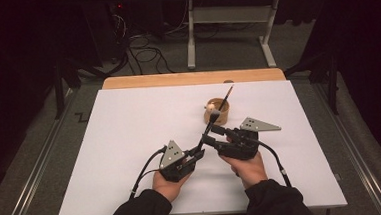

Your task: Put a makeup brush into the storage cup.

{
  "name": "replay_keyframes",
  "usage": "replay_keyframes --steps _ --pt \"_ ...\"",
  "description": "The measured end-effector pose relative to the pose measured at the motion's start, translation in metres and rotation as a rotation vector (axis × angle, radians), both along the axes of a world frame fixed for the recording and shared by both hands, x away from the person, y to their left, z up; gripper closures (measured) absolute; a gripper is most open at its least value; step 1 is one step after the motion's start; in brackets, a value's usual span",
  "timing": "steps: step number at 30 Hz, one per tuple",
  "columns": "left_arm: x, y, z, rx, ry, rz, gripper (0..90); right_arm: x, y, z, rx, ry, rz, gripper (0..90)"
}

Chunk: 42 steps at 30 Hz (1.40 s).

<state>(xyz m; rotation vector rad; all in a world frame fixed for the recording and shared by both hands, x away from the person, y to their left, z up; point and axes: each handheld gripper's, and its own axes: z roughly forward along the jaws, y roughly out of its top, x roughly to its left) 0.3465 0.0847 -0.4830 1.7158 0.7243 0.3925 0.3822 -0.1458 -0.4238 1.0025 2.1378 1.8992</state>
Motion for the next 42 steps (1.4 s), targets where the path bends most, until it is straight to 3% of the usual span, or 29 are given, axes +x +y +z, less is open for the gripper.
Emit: replay_keyframes --steps 11,24,42 --pt "-0.0006 -0.0012 -0.0003 -0.003 0.0 -0.004 79.0 0.0016 -0.0018 -0.0039 0.042 0.022 0.016 56.1" --pt "-0.0008 -0.0022 -0.0005 -0.003 -0.002 -0.008 79.0 0.0027 -0.0023 -0.0058 0.059 0.036 0.035 65.5" --pt "-0.0024 -0.0048 -0.0009 0.005 -0.007 -0.016 79.0 0.0039 -0.0036 -0.007 0.077 0.049 0.044 68.7"
